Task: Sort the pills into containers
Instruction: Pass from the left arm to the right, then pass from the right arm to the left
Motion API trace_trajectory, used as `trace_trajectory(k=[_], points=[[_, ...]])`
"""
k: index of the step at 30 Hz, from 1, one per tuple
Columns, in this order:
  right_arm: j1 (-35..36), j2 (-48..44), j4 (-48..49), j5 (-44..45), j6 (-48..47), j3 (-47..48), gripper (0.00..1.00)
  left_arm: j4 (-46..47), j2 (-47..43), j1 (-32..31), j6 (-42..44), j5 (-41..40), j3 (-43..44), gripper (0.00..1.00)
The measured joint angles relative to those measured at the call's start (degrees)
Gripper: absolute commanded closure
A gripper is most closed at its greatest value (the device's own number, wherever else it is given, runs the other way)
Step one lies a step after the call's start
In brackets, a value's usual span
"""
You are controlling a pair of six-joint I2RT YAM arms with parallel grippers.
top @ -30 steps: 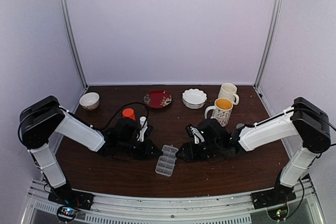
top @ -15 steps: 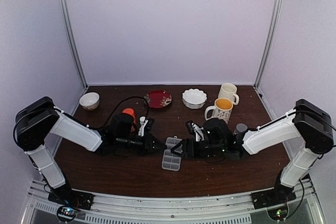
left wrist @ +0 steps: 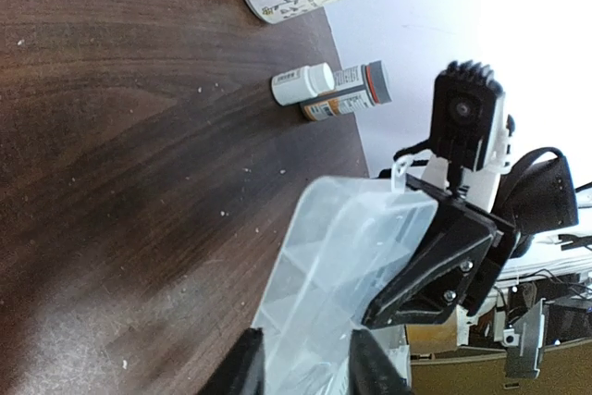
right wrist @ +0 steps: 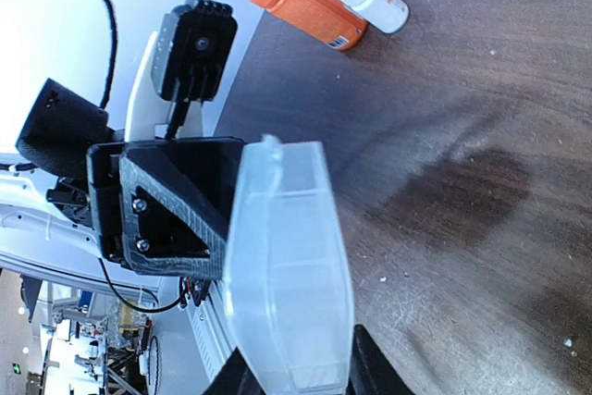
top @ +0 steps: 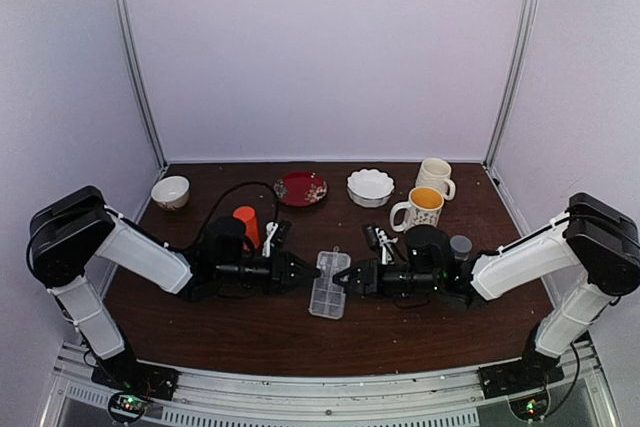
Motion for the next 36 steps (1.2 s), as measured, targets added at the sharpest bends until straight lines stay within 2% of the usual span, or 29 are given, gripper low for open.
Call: trace_trajectory(k=[10,17,19,22,28,36], points=[[0.0,-1.1,1.9,-1.2,0.6,0.0,0.75,1.3,0.0,0.0,-0.1,-0.4,-1.4,0.44],[0.0,-1.1,3.5,-2.5,1.1,0.0,0.75,4.0,0.0,0.0,0.1,0.8,-2.0,0.45],[0.0,-1.1,4.0,-2.9,1.4,0.0,0.75,4.8,0.1,0.0,0.1,1.4,-2.0,0.48],[0.0,-1.1,4.6,-3.4,1.8,0.0,0.74,6.7,0.5,0.0,-0.5,2.5,-2.0,0.62],[-0.3,-1.0,4.7,-3.5,2.2,0.0,0.62,12.0,2.4,0.0,-2.5,4.6,-2.0,0.80],[-0.4,-0.6,12.0,-4.9,5.4,-1.7,0.57,25.4,7.6,0.0,-8.6,6.3,-2.0,0.82]])
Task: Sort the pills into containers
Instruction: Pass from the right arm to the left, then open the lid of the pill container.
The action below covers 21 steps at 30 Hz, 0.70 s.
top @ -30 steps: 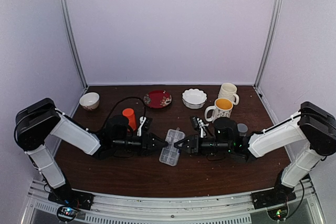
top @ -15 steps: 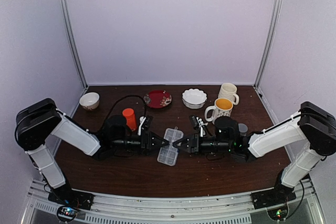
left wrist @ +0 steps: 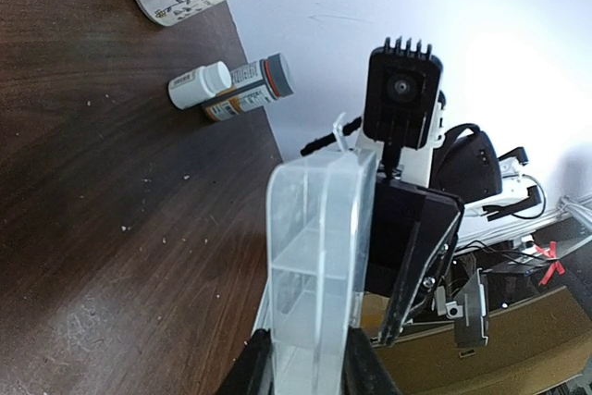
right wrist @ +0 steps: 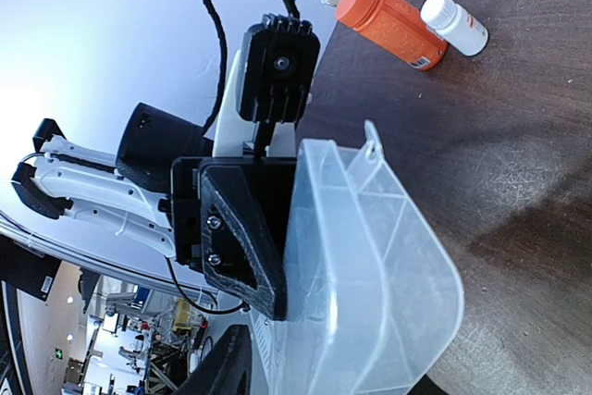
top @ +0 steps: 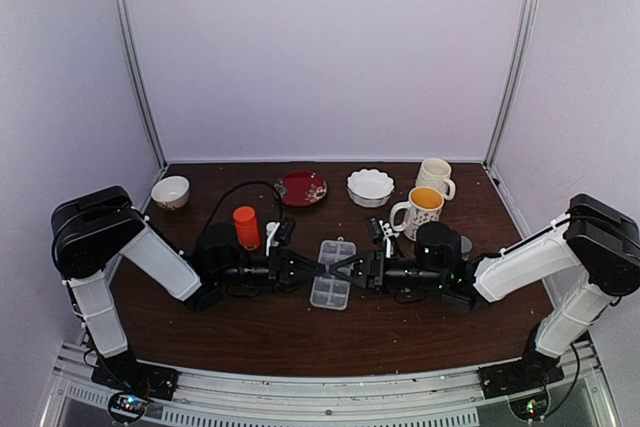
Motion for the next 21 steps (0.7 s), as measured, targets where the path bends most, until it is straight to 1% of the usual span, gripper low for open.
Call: trace_trajectory(k=[5,12,17,19,21], points=[[0.0,0.0,3.5,-0.7,1.5,-1.4,0.57,2.1,0.4,0.0,-1.2,0.1,-0.2,0.82],[-0.3,-2.4,4.1,-1.3,2.3,-4.2,0.57,2.3,0.4,0.0,-1.2,0.1,-0.3,0.83],[-0.4,-4.1,3.0,-1.3,2.3,-5.0,0.66,2.7,0.4,0.0,-1.2,0.3,-0.3,0.83],[-0.4,-4.5,2.2,-1.3,2.3,-5.0,0.68,2.7,0.4,0.0,-1.1,0.3,-0.3,0.83],[-0.5,-4.7,1.6,-1.3,2.4,-5.0,0.73,2.3,0.3,0.0,-0.7,0.4,-0.3,0.84]])
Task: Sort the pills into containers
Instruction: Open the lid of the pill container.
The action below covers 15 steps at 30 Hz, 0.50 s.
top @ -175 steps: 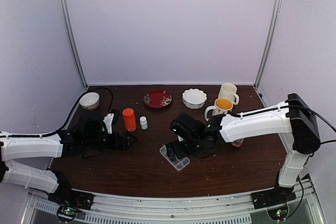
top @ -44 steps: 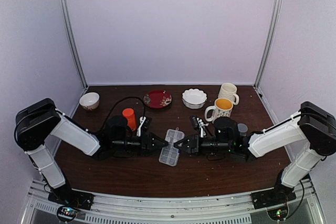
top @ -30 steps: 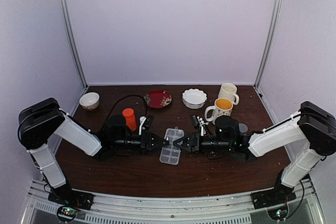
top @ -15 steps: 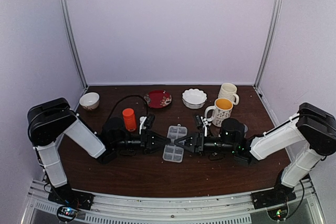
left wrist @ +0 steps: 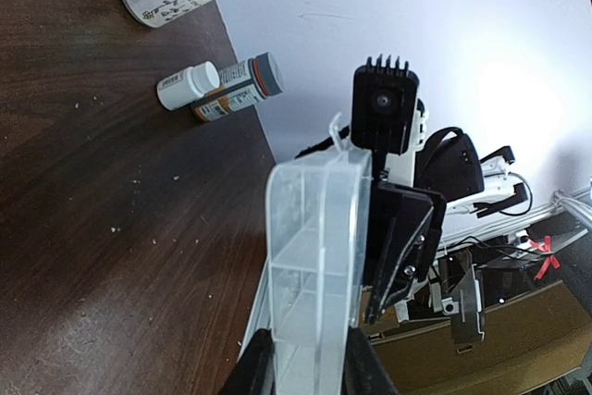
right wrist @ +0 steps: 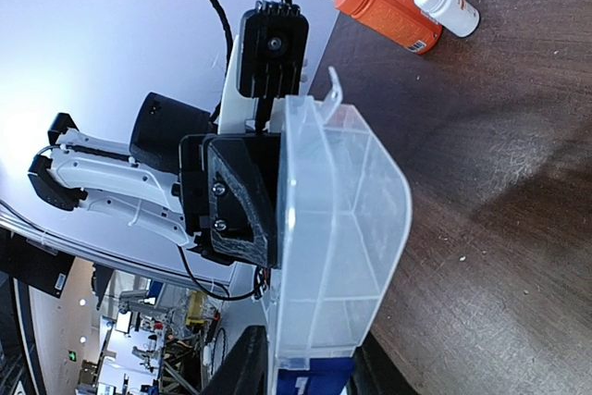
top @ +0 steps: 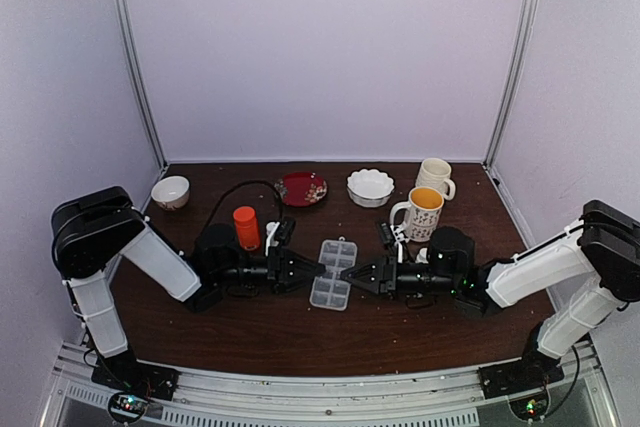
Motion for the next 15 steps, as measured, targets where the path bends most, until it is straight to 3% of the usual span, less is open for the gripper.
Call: trace_trajectory(k=[10,15], points=[[-0.2,-2.4,-4.2,0.1,-0.3,-0.1,0.82,-6.4,-3.5,-0.5,4.8,-0.2,0.4,0.87],[-0.2,-4.5,-14.5,1.4,-3.6,3.1,0.81,-9.8,-4.3,-0.5,7.1,-0.6,0.8,0.87]])
